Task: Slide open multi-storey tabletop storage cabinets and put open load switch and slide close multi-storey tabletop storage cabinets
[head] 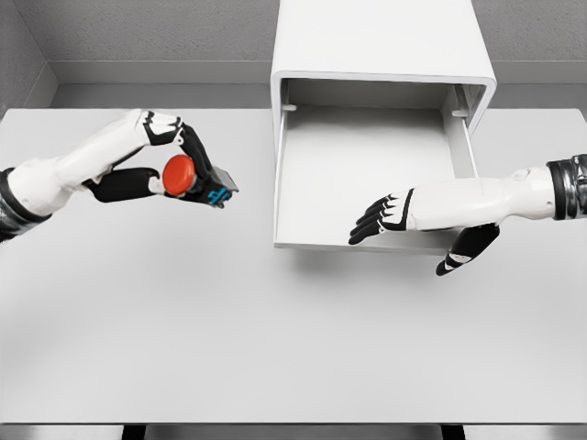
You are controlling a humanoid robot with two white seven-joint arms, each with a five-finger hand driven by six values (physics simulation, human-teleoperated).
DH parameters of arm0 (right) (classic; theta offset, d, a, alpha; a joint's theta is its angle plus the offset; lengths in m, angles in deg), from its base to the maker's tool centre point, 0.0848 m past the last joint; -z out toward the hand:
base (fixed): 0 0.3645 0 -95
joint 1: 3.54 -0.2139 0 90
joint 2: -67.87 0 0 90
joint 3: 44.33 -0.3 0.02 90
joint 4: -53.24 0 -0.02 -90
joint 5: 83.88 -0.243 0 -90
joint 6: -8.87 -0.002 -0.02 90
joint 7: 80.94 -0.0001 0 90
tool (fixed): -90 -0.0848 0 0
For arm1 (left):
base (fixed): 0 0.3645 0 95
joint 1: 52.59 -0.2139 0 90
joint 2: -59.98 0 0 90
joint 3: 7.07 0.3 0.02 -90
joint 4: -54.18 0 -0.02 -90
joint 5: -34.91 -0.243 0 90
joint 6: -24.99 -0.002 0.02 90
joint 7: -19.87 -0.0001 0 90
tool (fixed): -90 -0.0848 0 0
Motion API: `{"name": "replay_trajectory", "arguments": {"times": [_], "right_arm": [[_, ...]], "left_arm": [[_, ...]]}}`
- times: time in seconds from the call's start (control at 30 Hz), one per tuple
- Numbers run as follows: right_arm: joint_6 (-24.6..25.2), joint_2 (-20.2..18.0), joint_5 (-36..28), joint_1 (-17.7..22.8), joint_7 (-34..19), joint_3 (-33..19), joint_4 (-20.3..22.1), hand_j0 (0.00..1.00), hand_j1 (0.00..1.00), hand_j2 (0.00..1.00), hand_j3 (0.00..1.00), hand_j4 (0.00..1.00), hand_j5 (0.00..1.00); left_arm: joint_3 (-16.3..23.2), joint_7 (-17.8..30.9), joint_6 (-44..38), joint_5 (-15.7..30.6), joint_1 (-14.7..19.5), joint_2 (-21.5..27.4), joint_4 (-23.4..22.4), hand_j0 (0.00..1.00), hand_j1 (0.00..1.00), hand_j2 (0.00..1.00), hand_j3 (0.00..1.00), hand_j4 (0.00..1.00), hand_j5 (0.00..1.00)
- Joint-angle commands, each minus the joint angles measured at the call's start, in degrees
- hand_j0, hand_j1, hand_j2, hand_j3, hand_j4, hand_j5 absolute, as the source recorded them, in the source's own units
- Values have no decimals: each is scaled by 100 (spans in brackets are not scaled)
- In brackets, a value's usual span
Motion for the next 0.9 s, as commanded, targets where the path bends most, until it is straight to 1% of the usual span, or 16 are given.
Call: {"name": "replay_trajectory", "arguments": {"times": [0.0, 0.07, 0.13, 0.27, 0.43, 0.53, 0.67, 0.73, 0.8, 0.83, 0.87], "right_arm": [[15, 0, -42, 0, 2, -6, 0, 100, 100, 100, 100, 100, 100], [15, -9, -33, 0, 2, -6, 9, 100, 100, 100, 100, 100, 100], [15, -9, -42, 0, 2, -6, 9, 100, 100, 100, 100, 100, 100], [15, -9, -42, 0, 2, -6, 9, 100, 100, 100, 100, 100, 100], [15, -70, -42, 0, 2, -6, 9, 100, 100, 100, 100, 100, 100], [15, -88, -42, 0, 2, -6, 9, 100, 100, 100, 100, 100, 100], [15, -79, -42, -26, 2, -6, 18, 100, 100, 100, 100, 100, 100], [15, -79, -42, -35, 2, -6, 18, 100, 100, 100, 100, 100, 100], [15, -79, -42, -35, 2, -6, 18, 100, 100, 100, 100, 100, 100], [15, -79, -42, -35, 2, -6, 18, 100, 100, 100, 100, 100, 100], [15, -79, -42, -35, 2, -6, 18, 100, 100, 100, 100, 100, 100]], "left_arm": [[71, 6, -9, 34, 17, -132, -24, 33, 33, 33, 33, 33, 33], [195, 6, -9, -10, 158, -185, -59, 33, 33, 33, 33, 33, 33], [195, 6, -9, -98, 202, -316, -103, 33, 33, 33, 33, 33, 33], [212, 15, -9, -124, 325, -360, -95, 33, 33, 33, 33, 33, 33], [353, 24, -9, -168, 510, -545, -103, 33, 33, 33, 33, 33, 33], [362, 32, -9, -177, 571, -668, -130, 33, 33, 33, 33, 33, 33], [520, 41, -9, -247, 712, -835, -279, 33, 33, 33, 33, 33, 33], [529, 76, -9, -256, 817, -976, -455, 33, 33, 33, 33, 33, 33], [555, 94, -9, -379, 861, -1099, -578, 33, 33, 33, 33, 33, 33], [730, 94, -9, -379, 958, -1143, -674, 33, 33, 33, 33, 33, 33], [818, 103, -9, -379, 1020, -1151, -710, 33, 33, 33, 33, 33, 33]]}}
